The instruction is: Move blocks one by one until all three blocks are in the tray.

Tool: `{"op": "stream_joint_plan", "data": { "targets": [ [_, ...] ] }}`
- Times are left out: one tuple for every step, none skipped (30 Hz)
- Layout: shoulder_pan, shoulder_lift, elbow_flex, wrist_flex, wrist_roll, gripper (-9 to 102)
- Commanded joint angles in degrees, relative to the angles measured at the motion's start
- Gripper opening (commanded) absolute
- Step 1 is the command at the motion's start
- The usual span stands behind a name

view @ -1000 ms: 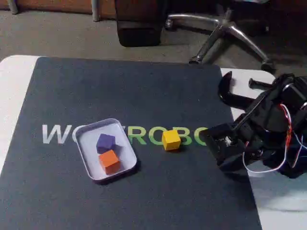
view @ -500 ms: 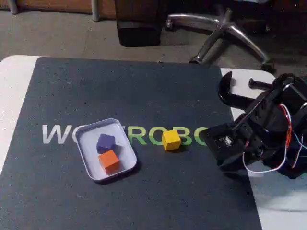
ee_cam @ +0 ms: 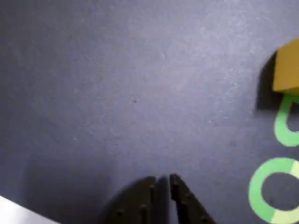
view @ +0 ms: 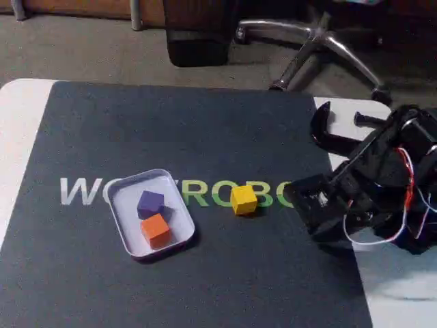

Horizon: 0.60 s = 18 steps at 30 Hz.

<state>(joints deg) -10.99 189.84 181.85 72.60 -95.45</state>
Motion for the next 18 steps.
{"op": "stream_joint_plan", "data": {
  "targets": [
    [3.7,-0.3,-0.3,0.3,-0.2,0],
    [5.1,-0.3,-0.3,0.3,-0.4,0],
    [6.9,-0.3,-0.3,0.4,-0.4,0],
    [9.2,-0.3,-0.3,0.4,-0.5,-1],
    [12.0,-0.3,-0.3,0.4,-0.9,-1],
    [14.5,-0.3,-0.3,0.6,-2.2,-1],
    [16.7,-0.3,-0.3,0.8,-3.3,-1],
    [18.7,-0.3,-0.3,0.9,-4.3,-2],
    [20.6,-0.3,-0.3,0.9,-5.4,-3],
    [22.2,-0.4,-0.3,0.9,-6.4,-4],
    [24.1,-0.4,-0.3,0.9,-8.3,-6],
    [25.8,-0.4,-0.3,0.9,-9.7,-6],
    [27.2,-0.4,-0.3,0.9,-11.0,-6],
    [28.6,-0.4,-0.3,0.8,-12.6,-6],
    [29.3,-0.4,-0.3,0.4,-13.0,-6],
    [29.5,-0.4,-0.3,-0.3,-13.2,-6],
    [29.6,-0.4,-0.3,-1.4,-13.3,-5],
    [29.5,-0.4,-0.3,-2.5,-13.2,-5]
  ]
}}
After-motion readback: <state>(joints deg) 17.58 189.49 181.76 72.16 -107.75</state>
